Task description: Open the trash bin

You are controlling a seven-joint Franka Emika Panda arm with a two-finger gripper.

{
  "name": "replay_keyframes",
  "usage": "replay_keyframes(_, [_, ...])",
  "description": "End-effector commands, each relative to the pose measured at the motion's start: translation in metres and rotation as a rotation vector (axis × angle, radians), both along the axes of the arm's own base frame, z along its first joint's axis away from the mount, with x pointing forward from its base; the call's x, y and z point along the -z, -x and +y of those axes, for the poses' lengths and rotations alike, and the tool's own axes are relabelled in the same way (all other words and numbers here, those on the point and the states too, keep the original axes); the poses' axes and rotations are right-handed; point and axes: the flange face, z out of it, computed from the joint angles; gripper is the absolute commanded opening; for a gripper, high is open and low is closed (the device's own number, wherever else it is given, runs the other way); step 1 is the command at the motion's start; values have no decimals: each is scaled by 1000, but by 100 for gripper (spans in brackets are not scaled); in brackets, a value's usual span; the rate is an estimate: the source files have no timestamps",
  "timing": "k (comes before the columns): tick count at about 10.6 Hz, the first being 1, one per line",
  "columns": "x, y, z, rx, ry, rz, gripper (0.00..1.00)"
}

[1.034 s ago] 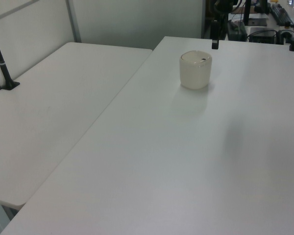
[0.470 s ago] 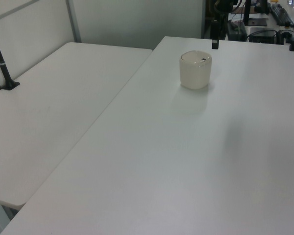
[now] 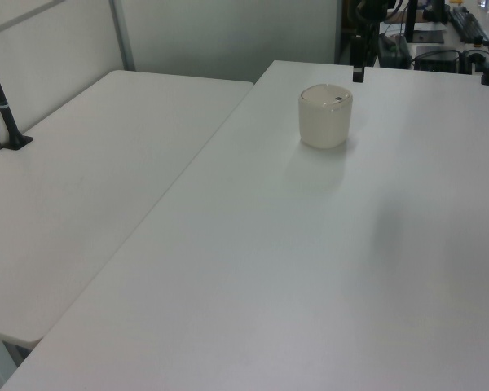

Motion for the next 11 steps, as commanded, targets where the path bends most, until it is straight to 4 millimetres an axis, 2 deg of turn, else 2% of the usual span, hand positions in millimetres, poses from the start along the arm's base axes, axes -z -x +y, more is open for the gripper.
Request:
replay_keyframes(1, [-3,6,1,-23,-20,8,37])
replay_keyframes(3, [-1,6,2,-24,-20,11,23])
replay_keyframes(7, [5,0,2,-26,-10,6,22])
replay_keyframes(8, [5,-2,2,-27,-11,-5,9])
replay_keyframes(10, [6,-2,-2,-19,-11,-5,9])
replay_keyframes(11, [13,-8,-7,-6,-8,-1,9])
